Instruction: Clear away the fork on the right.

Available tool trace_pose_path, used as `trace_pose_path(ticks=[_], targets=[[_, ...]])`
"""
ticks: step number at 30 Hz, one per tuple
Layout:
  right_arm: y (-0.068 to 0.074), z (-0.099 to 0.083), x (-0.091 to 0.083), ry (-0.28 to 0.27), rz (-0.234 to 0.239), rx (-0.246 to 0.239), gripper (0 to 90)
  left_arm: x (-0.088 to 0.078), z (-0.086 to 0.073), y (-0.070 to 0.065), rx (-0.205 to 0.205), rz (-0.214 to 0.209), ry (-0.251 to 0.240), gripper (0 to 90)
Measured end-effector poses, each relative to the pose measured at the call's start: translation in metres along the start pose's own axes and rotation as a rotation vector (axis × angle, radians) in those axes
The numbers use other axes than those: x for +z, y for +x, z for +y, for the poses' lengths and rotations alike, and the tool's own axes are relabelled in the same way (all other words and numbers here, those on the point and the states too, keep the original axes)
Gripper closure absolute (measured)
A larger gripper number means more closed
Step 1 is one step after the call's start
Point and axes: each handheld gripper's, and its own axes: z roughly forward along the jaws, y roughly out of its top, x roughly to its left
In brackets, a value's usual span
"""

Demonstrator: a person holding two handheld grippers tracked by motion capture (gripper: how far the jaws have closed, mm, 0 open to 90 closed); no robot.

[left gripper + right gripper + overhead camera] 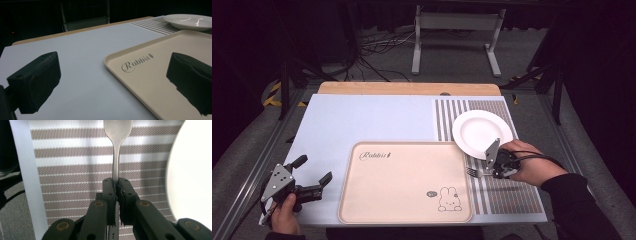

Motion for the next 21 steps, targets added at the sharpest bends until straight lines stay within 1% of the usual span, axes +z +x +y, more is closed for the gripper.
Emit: trace_pose_path(ticks=[1, 3, 5, 6, 8, 11, 12, 13, 14, 16, 17, 19, 21], targets=[[0.000, 0.001, -0.001, -0.010, -0.006, 0.000, 84.9, 0.000, 0.000, 0.000, 0.000, 0.000, 0.000, 0.1], [0.000, 0.003, -0.003, -0.010, -0.010, 0.002, 84.9, 0.000, 0.000, 0.000, -0.001, 0.001, 0.000, 0.1], [0.000, 0.008, -0.007, -0.031, -0.018, -0.002, 84.9, 0.000, 0.000, 0.000, -0.001, 0.000, 0.001, 0.1], [-0.001, 0.013, -0.010, -0.035, -0.021, -0.013, 84.9, 0.000, 0.000, 0.000, -0.001, 0.000, 0.001, 0.1], [-0.001, 0.015, -0.011, -0.043, -0.022, -0.011, 84.8, 0.000, 0.000, 0.000, -0.001, 0.000, 0.001, 0.1], [-0.002, 0.026, -0.012, -0.045, -0.023, -0.025, 84.8, 0.000, 0.000, 0.000, -0.001, 0.000, 0.000, 0.1], [-0.002, 0.026, -0.012, -0.045, -0.023, -0.025, 84.8, 0.000, 0.000, 0.000, 0.000, -0.001, 0.002, 0.1], [-0.003, 0.031, -0.012, -0.047, -0.019, -0.033, 84.9, 0.000, 0.000, 0.000, 0.000, 0.000, 0.001, 0.1], [-0.003, 0.031, -0.012, -0.047, -0.019, -0.033, 84.9, 0.000, 0.000, 0.000, 0.000, 0.000, 0.000, 0.1], [-0.003, 0.038, -0.012, -0.045, -0.022, -0.033, 84.9, 0.000, 0.000, 0.000, -0.002, -0.002, 0.001, 0.1], [-0.004, 0.041, -0.013, -0.043, -0.021, -0.047, 84.9, 0.000, 0.000, 0.000, -0.002, -0.004, 0.001, 0.1], [-0.003, 0.046, -0.013, -0.061, -0.022, -0.049, 84.9, 0.000, 0.000, 0.000, 0.000, -0.005, 0.003, 0.1], [-0.004, 0.051, -0.015, -0.055, -0.023, -0.059, 84.9, 0.000, 0.000, 0.000, 0.000, -0.004, 0.000, 0.1]])
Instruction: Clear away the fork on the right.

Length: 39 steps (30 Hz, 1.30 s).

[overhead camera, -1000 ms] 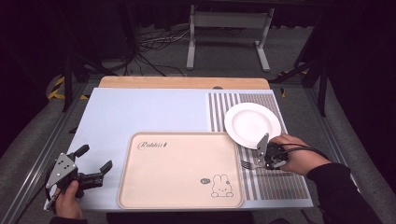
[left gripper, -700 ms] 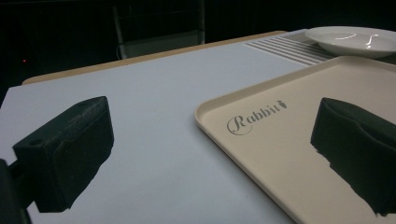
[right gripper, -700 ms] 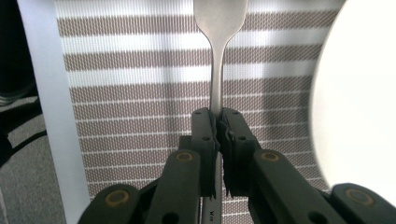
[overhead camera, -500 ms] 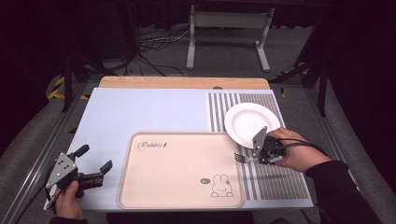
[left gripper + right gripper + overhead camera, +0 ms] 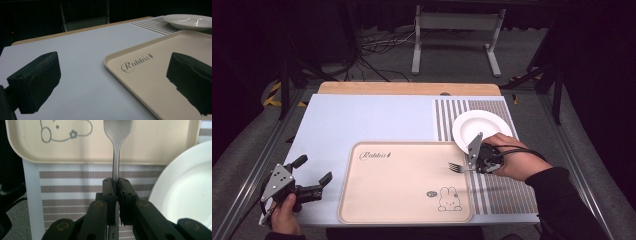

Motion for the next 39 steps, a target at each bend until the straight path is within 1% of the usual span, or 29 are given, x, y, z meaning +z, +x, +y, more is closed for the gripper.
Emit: trace_pose_path(ticks=[3, 5, 9, 11, 13, 14, 15, 20, 23, 25, 26, 27, 28, 30, 31, 34, 39], targets=[[0.000, 0.008, 0.000, -0.003, 0.003, -0.013, 84.9, 0.000, 0.000, 0.000, -0.001, 0.001, -0.003, 0.1], [0.000, 0.012, -0.001, -0.008, 0.005, -0.004, 84.8, 0.000, 0.000, 0.000, 0.003, 0.000, -0.001, 0.1], [0.000, 0.020, -0.001, -0.015, -0.002, -0.009, 84.9, 0.000, 0.000, 0.000, 0.000, -0.001, -0.002, 0.1], [0.001, 0.024, -0.002, -0.013, 0.002, 0.005, 84.9, 0.000, 0.000, 0.000, 0.000, -0.001, -0.003, 0.1], [0.000, 0.028, -0.002, -0.026, 0.009, 0.020, 84.8, 0.000, 0.000, 0.000, 0.000, -0.001, -0.003, 0.1], [0.001, 0.030, -0.002, -0.031, 0.008, 0.038, 84.8, 0.000, 0.000, 0.000, 0.000, -0.001, -0.003, 0.1], [0.000, 0.032, -0.002, -0.031, 0.009, 0.040, 84.8, 0.000, 0.000, 0.000, 0.000, -0.001, -0.004, 0.1], [0.002, 0.040, -0.003, -0.052, 0.009, 0.116, 84.9, 0.000, 0.000, 0.000, 0.002, -0.004, 0.000, 0.1], [0.002, 0.044, -0.002, -0.052, 0.007, 0.132, 84.8, 0.001, 0.000, 0.000, 0.000, -0.004, -0.006, 0.1], [0.003, 0.047, -0.001, -0.053, 0.012, 0.156, 84.9, 0.001, 0.000, 0.000, 0.000, -0.006, -0.004, 0.1], [0.004, 0.048, -0.001, -0.060, 0.005, 0.170, 84.9, 0.001, 0.000, 0.000, 0.000, -0.006, -0.005, 0.1], [0.004, 0.050, -0.001, -0.062, 0.009, 0.188, 84.8, 0.001, 0.000, 0.000, 0.000, -0.006, -0.005, 0.1], [0.005, 0.050, -0.001, -0.066, 0.016, 0.226, 84.8, 0.001, 0.000, 0.000, 0.000, -0.004, -0.006, 0.1], [0.005, 0.052, -0.002, -0.086, 0.028, 0.281, 84.8, 0.001, 0.000, 0.000, 0.000, -0.004, -0.007, 0.1], [0.005, 0.052, -0.001, -0.094, 0.030, 0.299, 84.8, 0.001, 0.000, 0.000, 0.000, -0.004, -0.007, 0.1], [0.006, 0.053, 0.000, -0.092, 0.039, 0.338, 84.8, 0.001, 0.000, 0.000, 0.001, -0.007, -0.005, 0.1], [0.008, 0.055, 0.002, -0.119, 0.048, 0.437, 84.8, 0.001, 0.000, -0.001, 0.003, -0.011, -0.001, 0.1]])
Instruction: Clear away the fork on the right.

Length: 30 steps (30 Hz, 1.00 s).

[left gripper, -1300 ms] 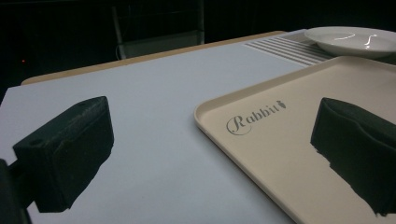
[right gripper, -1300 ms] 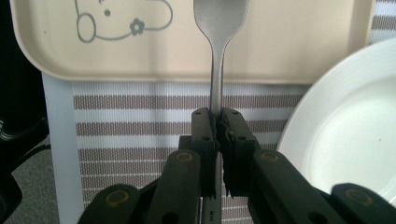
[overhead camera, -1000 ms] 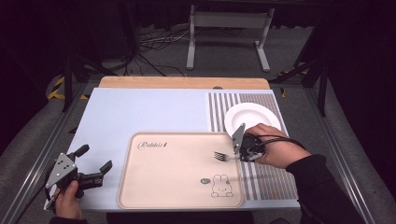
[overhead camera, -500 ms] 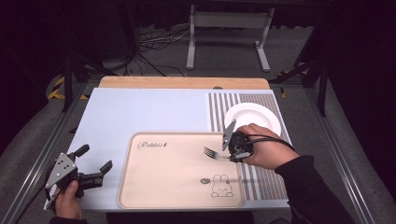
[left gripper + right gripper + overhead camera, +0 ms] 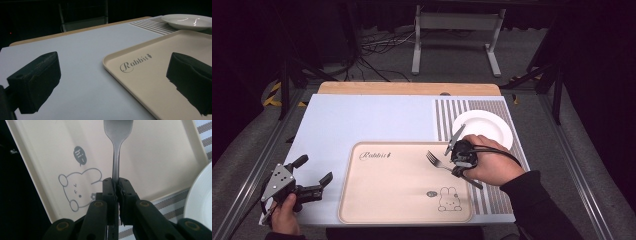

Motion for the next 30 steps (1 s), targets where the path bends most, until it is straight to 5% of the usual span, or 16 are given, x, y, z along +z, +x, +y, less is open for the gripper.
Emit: trace_pose_path(ticks=[11, 23, 30], targets=[[0.006, 0.001, 0.009, -0.005, 0.022, 0.140, 84.8, 0.000, 0.000, 0.000, 0.001, -0.002, 0.000, 0.1], [0.010, 0.005, 0.019, -0.009, 0.020, 0.405, 84.8, 0.000, 0.000, 0.000, -0.001, -0.001, -0.004, 0.1], [0.010, 0.006, 0.025, -0.004, 0.023, 0.479, 84.8, 0.000, 0.000, 0.000, -0.001, -0.002, -0.005, 0.1]])
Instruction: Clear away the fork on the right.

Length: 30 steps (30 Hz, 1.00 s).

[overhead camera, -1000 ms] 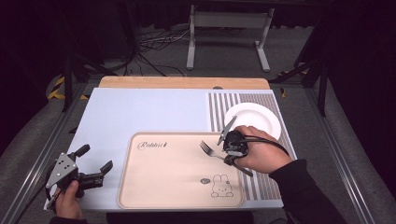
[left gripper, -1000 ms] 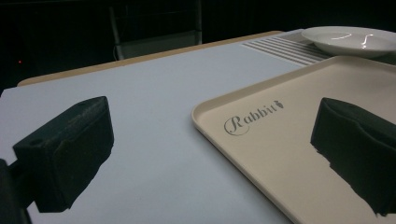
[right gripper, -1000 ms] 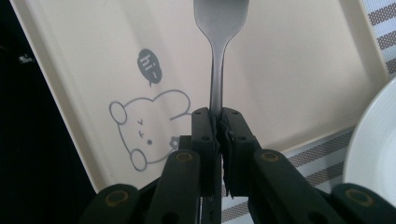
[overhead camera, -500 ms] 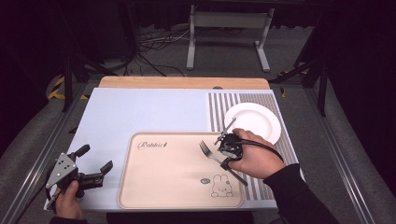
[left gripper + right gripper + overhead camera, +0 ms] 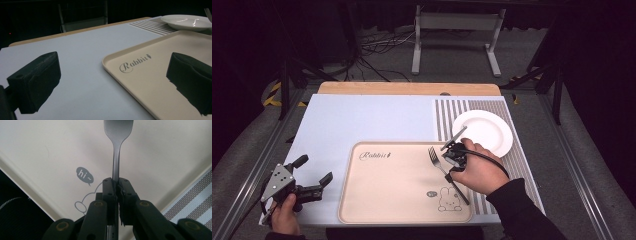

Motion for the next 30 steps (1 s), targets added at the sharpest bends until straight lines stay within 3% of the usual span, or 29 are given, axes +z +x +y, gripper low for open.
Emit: trace_pose_path(ticks=[10, 14, 30], targets=[[-0.001, 0.000, 0.009, -0.012, -0.019, 0.124, 84.8, 0.000, 0.000, 0.000, -0.001, 0.001, 0.000, 0.1], [-0.002, -0.001, 0.013, -0.009, -0.020, 0.146, 84.7, 0.000, 0.000, 0.000, -0.001, 0.001, 0.000, 0.1], [-0.001, -0.003, 0.030, 0.041, -0.032, 0.166, 84.7, 0.000, 0.000, 0.000, 0.001, 0.000, 0.001, 0.1]])
